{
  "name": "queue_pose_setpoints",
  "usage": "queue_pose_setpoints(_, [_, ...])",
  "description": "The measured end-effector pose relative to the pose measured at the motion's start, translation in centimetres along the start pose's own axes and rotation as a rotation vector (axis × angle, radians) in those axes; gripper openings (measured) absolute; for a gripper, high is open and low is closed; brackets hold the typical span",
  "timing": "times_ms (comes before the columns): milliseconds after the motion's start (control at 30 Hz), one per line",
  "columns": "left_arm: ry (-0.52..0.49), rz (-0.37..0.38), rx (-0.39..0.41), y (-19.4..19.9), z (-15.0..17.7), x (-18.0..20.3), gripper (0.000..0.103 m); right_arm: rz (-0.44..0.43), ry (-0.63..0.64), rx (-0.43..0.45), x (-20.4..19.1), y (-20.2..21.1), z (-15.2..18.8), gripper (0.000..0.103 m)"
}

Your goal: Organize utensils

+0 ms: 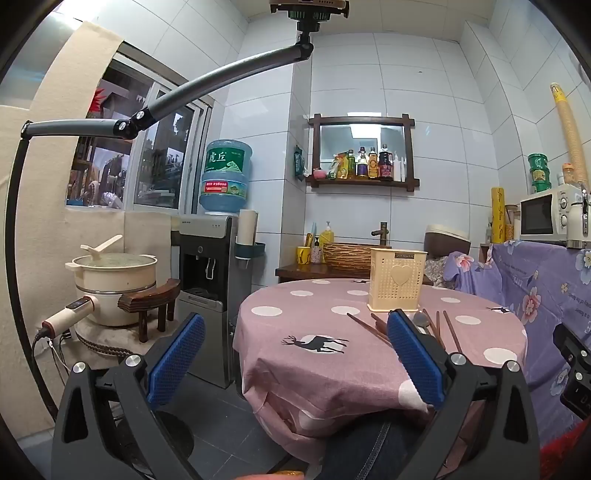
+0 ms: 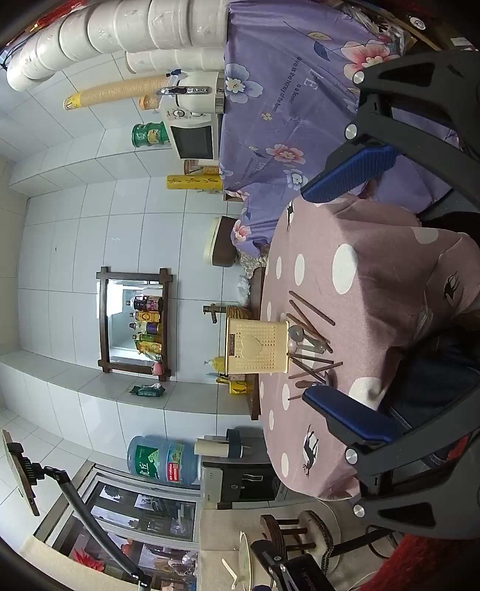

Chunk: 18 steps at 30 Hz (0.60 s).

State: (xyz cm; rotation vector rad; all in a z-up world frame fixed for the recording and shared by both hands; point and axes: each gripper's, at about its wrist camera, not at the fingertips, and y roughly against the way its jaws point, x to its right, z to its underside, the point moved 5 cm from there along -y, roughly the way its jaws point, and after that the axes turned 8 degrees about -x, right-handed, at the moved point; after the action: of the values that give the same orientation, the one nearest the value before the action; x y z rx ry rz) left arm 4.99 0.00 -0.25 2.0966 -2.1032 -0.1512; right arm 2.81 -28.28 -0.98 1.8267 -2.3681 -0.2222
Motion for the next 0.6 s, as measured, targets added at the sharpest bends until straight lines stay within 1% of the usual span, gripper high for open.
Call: queue_pose_setpoints(600, [-0.001,-0.001,-0.001,0.23,-0.08,0.08,0.098,0.000,0.000,-0.002,0.00,0.00,0.02,0.098])
